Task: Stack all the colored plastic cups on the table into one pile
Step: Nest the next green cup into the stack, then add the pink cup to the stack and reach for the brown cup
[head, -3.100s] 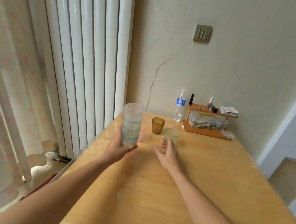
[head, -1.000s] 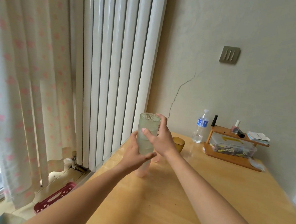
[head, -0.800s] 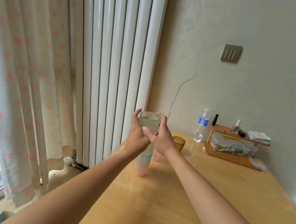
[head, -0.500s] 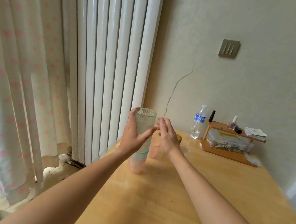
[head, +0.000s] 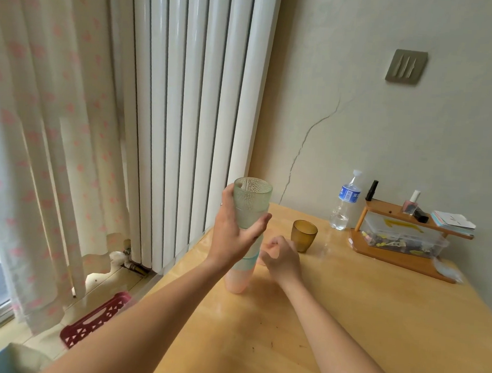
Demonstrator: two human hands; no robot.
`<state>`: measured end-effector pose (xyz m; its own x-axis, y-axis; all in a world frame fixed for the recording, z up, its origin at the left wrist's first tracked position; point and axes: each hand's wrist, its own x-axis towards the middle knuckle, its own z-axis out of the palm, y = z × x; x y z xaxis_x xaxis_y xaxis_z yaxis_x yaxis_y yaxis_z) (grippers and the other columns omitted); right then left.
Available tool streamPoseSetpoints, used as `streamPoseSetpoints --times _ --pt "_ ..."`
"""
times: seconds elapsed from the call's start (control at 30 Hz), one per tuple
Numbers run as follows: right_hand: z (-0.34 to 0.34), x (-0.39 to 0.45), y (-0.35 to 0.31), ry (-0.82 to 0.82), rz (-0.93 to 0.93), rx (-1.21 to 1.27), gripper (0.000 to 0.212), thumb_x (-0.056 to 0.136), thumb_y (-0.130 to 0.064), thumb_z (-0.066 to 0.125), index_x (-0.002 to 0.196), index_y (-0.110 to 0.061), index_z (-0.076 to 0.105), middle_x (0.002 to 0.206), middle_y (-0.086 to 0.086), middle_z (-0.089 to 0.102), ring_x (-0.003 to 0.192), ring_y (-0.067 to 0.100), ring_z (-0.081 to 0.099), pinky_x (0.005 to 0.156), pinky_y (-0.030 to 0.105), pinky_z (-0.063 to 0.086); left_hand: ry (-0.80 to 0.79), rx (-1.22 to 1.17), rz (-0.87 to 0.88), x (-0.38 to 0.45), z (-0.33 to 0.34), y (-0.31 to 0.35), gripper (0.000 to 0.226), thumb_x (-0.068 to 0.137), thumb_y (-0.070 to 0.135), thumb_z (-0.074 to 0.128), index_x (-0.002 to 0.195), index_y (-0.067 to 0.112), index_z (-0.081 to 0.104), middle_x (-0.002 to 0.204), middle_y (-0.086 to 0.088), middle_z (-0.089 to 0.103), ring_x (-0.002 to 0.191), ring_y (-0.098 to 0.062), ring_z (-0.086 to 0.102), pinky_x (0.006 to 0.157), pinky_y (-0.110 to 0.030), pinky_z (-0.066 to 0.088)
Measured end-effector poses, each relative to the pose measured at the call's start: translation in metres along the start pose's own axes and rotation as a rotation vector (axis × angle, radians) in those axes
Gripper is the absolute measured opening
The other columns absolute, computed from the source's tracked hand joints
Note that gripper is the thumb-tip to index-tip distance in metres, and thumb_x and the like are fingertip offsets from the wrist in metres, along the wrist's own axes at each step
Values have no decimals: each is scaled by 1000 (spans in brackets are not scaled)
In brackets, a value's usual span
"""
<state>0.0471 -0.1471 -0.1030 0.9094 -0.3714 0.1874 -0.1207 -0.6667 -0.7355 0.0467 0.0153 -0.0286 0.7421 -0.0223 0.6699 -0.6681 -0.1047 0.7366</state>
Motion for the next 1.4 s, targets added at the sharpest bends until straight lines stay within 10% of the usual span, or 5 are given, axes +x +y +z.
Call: streamPoseSetpoints --times 0.37,1.07,1.4 --pt "-33 0 -18 142 -121 48 26 82 -38 80 84 -19 63 93 -4 59 92 18 57 74 27 33 -88 -21 -74 0 -6 -4 73 84 54 81 138 31 38 127 2 66 116 -20 68 96 -50 59" --pt "-127 -24 -161 492 -623 72 29 81 -36 75 100 -17 65 113 0 56 102 16 60 87 39 58 -431 -94 -250 8 -32 16 89 88 43 82 152 29 22 145 0 57 135 -23 58 113 -46 52" --pt "-110 -27 -165 140 -500 -7 33 83 -50 74 104 -26 64 113 -2 64 103 18 62 90 40 57 -436 -96 -256 7 -32 18 89 91 40 81 153 26 19 142 -1 56 129 -19 62 103 -38 58"
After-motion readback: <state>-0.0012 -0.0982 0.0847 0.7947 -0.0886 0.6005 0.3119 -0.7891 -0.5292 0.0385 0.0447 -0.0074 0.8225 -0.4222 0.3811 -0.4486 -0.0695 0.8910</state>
